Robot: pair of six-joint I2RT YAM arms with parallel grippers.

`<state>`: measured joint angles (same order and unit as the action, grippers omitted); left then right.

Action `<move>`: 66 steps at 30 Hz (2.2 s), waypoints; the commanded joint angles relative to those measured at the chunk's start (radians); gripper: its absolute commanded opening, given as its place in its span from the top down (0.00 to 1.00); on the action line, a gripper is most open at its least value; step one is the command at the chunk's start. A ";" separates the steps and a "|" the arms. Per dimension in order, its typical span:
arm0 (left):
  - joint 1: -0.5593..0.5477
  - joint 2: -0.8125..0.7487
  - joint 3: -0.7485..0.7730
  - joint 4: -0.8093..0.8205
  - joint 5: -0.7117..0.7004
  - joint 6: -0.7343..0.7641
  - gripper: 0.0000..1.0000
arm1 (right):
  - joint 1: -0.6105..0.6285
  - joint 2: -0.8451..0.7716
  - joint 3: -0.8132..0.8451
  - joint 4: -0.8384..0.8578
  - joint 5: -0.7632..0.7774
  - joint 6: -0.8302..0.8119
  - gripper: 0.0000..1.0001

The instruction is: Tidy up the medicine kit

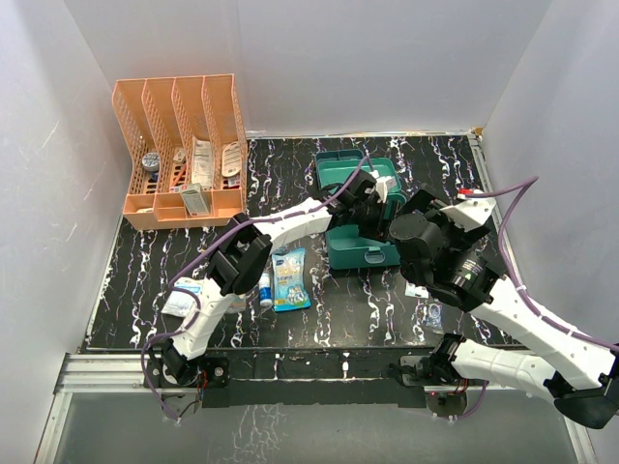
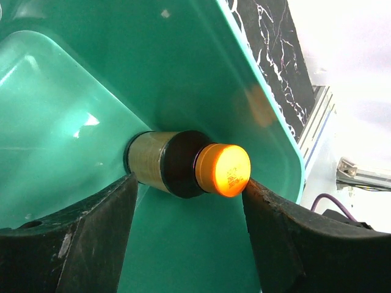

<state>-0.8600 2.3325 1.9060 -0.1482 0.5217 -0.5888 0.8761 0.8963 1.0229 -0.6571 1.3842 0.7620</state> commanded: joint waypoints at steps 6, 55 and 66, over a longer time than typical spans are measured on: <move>-0.031 -0.165 0.000 -0.046 -0.099 0.137 0.33 | 0.000 -0.016 -0.001 -0.017 0.009 0.039 0.07; 0.249 -1.282 -1.156 0.167 -0.874 0.630 0.34 | 0.001 0.146 0.015 0.010 -0.187 -0.006 0.07; 0.265 -1.365 -1.378 0.354 -1.007 0.623 0.27 | 0.001 0.230 0.013 0.058 -0.226 0.011 0.07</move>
<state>-0.6048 0.9977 0.5674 0.1020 -0.4099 0.0303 0.8761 1.1103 1.0309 -0.6579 1.1645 0.7593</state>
